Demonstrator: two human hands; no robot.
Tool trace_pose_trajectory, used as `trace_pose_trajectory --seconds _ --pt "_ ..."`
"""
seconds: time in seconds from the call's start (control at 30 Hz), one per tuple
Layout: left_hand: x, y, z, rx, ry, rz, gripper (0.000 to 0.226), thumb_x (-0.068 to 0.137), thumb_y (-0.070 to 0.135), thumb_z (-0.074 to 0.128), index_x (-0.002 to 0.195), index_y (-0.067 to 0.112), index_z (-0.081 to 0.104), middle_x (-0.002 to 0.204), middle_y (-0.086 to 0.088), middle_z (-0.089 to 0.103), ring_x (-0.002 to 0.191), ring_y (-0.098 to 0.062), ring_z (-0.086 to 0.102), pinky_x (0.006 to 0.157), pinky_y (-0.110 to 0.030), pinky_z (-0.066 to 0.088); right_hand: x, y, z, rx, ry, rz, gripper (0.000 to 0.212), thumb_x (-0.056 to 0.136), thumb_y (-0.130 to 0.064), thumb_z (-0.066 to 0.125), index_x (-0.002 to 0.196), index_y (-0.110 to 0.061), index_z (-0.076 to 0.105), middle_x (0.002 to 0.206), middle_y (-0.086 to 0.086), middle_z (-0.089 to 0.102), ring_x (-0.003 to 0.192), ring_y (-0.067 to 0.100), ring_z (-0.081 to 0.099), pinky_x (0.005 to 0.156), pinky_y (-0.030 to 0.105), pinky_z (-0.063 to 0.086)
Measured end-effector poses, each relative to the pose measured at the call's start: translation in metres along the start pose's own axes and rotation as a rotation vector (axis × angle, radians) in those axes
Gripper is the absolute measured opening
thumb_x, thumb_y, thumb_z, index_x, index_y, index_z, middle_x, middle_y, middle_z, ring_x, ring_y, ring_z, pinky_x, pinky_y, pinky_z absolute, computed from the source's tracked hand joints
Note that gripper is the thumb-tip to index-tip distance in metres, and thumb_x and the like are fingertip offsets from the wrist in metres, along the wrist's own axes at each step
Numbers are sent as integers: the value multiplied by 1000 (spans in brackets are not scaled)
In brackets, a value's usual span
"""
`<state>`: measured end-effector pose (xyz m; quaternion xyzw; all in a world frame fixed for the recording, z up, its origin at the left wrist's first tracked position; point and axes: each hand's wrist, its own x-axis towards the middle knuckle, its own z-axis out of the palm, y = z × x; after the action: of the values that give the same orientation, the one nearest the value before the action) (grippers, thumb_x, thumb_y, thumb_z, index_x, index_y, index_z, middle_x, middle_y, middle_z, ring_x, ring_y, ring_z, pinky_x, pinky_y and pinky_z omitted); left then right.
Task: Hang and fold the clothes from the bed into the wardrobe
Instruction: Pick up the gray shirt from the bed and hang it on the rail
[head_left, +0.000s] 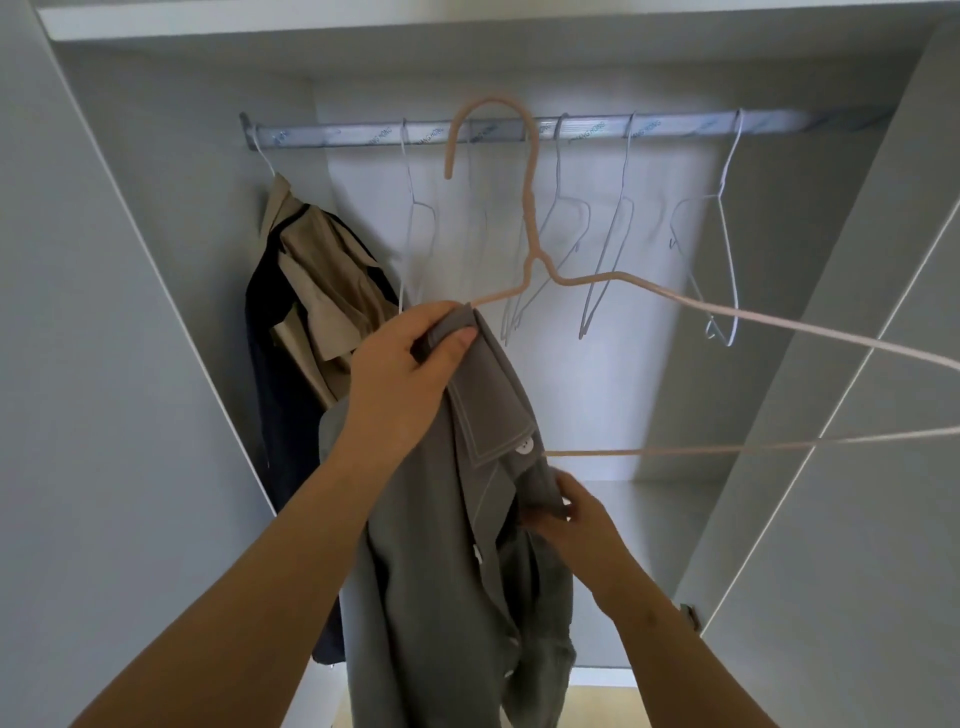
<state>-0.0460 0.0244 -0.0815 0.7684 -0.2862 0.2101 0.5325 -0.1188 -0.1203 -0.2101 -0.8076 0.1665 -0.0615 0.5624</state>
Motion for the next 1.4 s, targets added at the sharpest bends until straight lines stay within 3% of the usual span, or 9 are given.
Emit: trace_pose_trajectory --seconds 0.23,0.43,0.67,0.8,0.93,1.0,1.1,1.2,1.4 --pt "-3 -9 -20 96 95 114 19 90 15 58 107 23 60 91 25 55 83 14 52 77 0 38 4 16 3 -128 9 59 12 95 -25 50 97 -16 58 102 2 63 88 14 56 90 25 45" --pt "8 -18 -42 225 53 281 29 88 16 55 114 5 63 98 5 57 90 3 49 82 -2 38 3 30 -6 -11 88 65 18 95 -18 50 84 -17 63 82 -2 63 78 12 57 77 23 45" --pt "13 -36 -70 271 -238 299 21 82 31 59 103 33 59 92 44 56 87 18 53 77 2 37 -1 36 -32 155 233 15 16 93 -22 54 80 -15 62 76 -1 63 75 13 58 65 14 42" --pt "10 -47 -70 450 -373 400 40 82 44 46 100 16 70 81 18 63 78 2 53 73 -3 38 -3 39 -38 278 304 -8 19 91 -14 56 76 -5 63 67 4 61 64 12 57 50 4 43" --pt "12 -52 -77 566 -356 450 44 83 45 45 93 11 70 73 0 68 73 -7 55 63 -10 45 -9 40 -50 274 87 -15 17 89 -14 59 80 -4 68 65 2 66 63 12 62 54 8 46" --pt "13 -53 -80 612 -368 481 51 84 52 41 92 12 72 73 -2 70 64 -11 62 56 -28 51 -9 38 -59 135 28 -5 16 88 -21 61 77 -15 71 67 -4 68 67 8 63 57 11 45" --pt "11 -55 -78 714 -455 557 63 90 61 25 88 20 72 68 3 67 58 -16 63 48 -28 49 -6 34 -66 61 119 29 18 84 -28 66 68 -22 70 63 -9 67 67 7 61 58 14 41" --pt "9 -61 -71 832 -418 661 43 89 49 40 84 21 73 65 3 65 55 -16 63 44 -25 46 -3 31 -64 -18 211 29 23 83 -26 68 61 -21 65 60 -7 63 63 8 57 55 14 39" --pt "0 -64 -43 1119 -461 252 27 95 44 41 109 30 60 96 3 59 85 -17 60 60 -26 39 0 23 -62 14 225 158 21 88 -26 62 70 -14 60 76 1 60 73 16 54 58 22 38"
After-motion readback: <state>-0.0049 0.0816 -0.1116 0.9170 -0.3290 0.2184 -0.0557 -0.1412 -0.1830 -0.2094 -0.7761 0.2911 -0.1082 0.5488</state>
